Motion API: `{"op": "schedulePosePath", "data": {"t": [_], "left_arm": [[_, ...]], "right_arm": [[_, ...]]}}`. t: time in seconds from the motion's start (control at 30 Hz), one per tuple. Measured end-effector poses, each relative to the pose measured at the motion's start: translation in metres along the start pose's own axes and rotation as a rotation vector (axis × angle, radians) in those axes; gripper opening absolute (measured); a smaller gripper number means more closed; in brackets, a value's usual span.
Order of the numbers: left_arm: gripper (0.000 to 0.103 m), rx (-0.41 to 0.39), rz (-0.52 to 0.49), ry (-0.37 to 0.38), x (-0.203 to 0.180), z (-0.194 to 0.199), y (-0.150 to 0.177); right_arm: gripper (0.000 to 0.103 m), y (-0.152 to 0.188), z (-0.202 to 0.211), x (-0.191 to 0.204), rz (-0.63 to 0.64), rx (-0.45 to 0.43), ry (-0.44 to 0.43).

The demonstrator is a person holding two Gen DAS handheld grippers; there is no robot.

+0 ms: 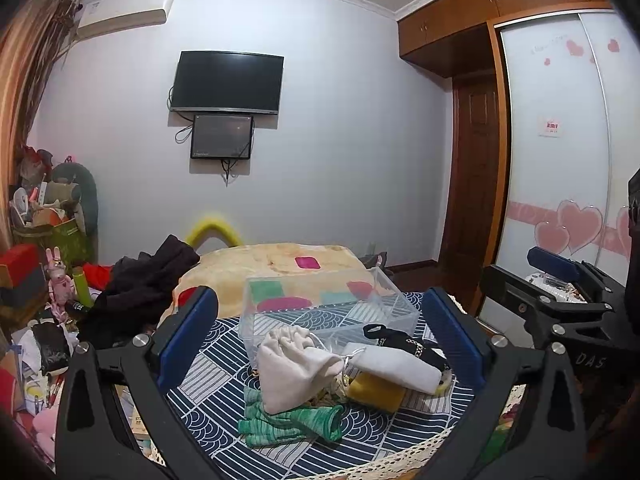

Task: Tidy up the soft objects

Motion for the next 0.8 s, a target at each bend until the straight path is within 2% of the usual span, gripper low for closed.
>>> {"op": "schedulePosePath", "data": {"t": [0.8], "left_arm": [[0.103, 0.008, 0.028, 0.009, 0.0059, 0.001, -0.0025]], "right_arm": [[0.103, -0.0031, 0.0032, -0.0001, 0.0, -0.012, 0.003]]}}
Point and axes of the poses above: each gripper's, at about its wrist camera, not at the fingertips, and z roughly against the way its jaws point, x to its left, y to its underside, the point moved 9 cm from there along -z, roughly the way its jaws point, and after that the axes turned 14 degrees about -y, right-handed, at the moved point
